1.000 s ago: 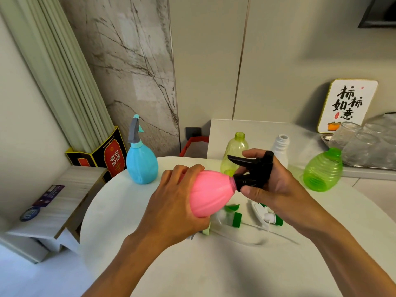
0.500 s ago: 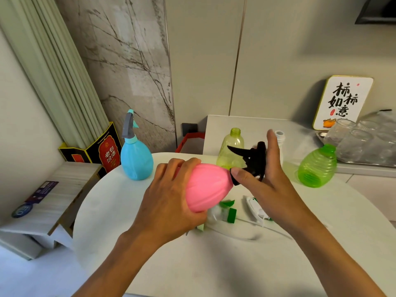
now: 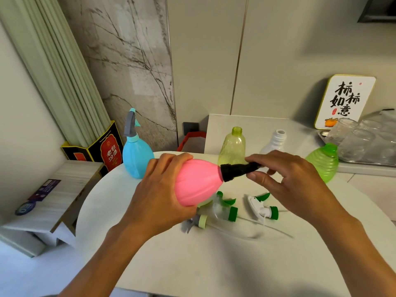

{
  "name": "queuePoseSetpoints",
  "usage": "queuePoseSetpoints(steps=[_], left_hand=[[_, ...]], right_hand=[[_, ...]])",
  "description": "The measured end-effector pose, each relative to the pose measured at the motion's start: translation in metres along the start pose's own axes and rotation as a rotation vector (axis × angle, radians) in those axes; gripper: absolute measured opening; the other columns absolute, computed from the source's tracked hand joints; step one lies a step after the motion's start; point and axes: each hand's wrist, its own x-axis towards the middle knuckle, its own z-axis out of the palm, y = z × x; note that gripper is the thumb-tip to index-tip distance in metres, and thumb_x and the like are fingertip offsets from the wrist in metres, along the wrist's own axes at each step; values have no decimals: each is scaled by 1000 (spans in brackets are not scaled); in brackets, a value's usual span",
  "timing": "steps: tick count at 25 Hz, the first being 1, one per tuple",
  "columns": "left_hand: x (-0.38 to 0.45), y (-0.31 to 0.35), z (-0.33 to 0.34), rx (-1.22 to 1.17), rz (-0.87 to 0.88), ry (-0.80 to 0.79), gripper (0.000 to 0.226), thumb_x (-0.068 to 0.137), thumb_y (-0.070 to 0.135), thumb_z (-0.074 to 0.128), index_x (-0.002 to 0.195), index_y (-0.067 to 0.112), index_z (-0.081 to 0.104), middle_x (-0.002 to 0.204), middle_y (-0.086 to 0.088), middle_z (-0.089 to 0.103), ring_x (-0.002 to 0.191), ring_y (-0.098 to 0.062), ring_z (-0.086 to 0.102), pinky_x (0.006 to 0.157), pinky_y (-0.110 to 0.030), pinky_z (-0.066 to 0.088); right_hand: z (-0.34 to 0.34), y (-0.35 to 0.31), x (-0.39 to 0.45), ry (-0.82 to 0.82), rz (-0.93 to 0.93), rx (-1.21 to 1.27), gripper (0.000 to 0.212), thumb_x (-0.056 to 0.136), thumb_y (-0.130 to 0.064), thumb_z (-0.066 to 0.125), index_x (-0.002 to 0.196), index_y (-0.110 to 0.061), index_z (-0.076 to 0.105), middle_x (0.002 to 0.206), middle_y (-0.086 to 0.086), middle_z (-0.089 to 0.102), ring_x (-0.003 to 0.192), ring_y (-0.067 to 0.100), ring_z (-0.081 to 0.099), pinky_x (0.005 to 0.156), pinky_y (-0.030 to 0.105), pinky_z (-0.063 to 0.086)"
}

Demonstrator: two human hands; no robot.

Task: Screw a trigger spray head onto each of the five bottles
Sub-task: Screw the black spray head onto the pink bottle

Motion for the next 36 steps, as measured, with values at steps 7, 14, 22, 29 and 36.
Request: queuePoseSetpoints(steps=[7,14,22,29,36], left_hand=[[4,-5,-1,60,39,41,99,53,43,88,137,26,38,132,-2,47,118,-22,40,80,-45,51],[3,0,1,-84,-31,-74,101,50,56,82,136,42,32,132,17,41,115,-5,36,82,-29,47],[2,31,-12,-1030,-256,-613,65,51,41,86,105,63,58,105,25,65,104,-5,62,73,-30,59],[-3,24,-15,-1389,-321,-860,63,50,53,88,109,40,70,109,3,72,105,-22,66,80,-35,55],[-3,46,1,-1181,-395,-459,55,47,44,86,92,65,62,98,24,68,96,-2,65,68,-27,57]], right_hand=[[12,-15,-2,-161,311,515,44,92,-49,56,63,-19,71,47,-2,61,40,9,51,45,19,38],[13,-19,1,-280,568,774,59,99,-55,38,69,-25,78,64,7,76,53,14,66,54,20,51],[29,-24,-3,-243,245,1528,49,89,-33,67,129,-6,61,131,16,65,121,30,58,103,45,43],[32,-32,-2,-216,239,1720,47,85,-31,73,124,-7,64,122,16,67,119,32,58,104,45,42],[29,-29,3,72,495,1455,20,79,-24,69,94,-12,78,99,10,78,88,20,70,84,34,51]])
